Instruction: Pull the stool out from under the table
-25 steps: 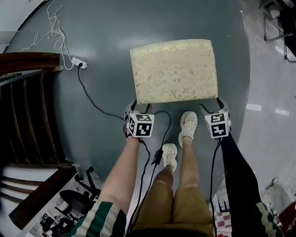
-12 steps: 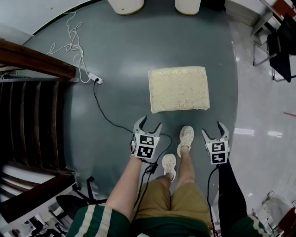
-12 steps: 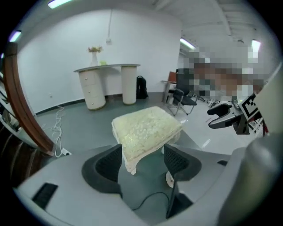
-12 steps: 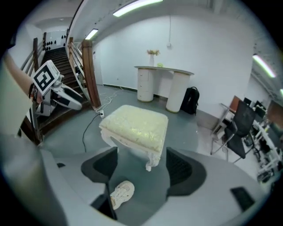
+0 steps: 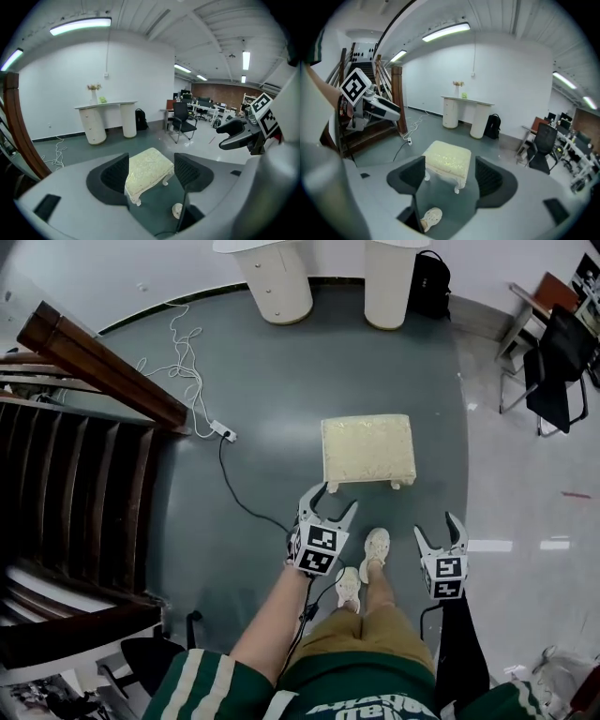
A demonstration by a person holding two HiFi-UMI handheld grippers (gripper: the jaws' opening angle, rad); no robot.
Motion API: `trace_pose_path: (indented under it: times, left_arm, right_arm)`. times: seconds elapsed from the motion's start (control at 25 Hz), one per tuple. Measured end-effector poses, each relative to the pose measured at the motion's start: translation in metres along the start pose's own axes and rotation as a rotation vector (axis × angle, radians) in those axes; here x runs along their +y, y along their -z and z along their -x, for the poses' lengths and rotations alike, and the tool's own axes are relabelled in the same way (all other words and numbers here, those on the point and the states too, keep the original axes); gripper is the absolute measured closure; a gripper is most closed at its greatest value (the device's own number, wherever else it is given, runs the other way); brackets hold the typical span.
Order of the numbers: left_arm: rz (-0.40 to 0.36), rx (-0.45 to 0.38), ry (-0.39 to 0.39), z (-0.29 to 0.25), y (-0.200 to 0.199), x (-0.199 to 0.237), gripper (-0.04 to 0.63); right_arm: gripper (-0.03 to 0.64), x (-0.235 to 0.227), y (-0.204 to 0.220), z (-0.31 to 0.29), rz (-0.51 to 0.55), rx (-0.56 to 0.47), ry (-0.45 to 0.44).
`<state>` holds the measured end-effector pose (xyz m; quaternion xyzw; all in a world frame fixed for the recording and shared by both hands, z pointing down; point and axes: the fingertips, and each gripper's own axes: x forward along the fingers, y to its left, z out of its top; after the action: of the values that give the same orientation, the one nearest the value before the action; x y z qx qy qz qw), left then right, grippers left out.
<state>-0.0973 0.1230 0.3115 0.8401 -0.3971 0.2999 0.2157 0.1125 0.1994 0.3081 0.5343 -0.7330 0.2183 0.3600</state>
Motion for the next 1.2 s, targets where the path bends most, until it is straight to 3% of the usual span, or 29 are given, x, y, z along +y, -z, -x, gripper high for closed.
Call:
trace_pose_path:
  times: [0.28, 0.6, 0.96, 1.2]
  left_arm:
    - [-0.062, -0.095, 0.049, 0.067, -0.063, -0.055, 0.268]
    - [-0.035, -0.227, 0.066, 0.128, -0.130, -0.089, 0.264]
    - [-0.044, -0.417, -0.061, 0.158, -0.223, -0.088, 0.275]
    - [0.005, -0.470, -0.112, 0.153, -0.251, -0.101, 0.275]
  right_arm:
    - [0.282, -0.007, -0.044, 0.075, -0.002, -0.086, 0.029]
    - [0.287, -0.011, -0.101, 0.125, 0.035, -0.202, -0.025]
    - [0.291, -0.051, -0.174, 0.136, 0.118, -0.358, -0.120]
    - [0.290, -0.088, -0.205, 0.142, 0.151, -0.464, -0.144]
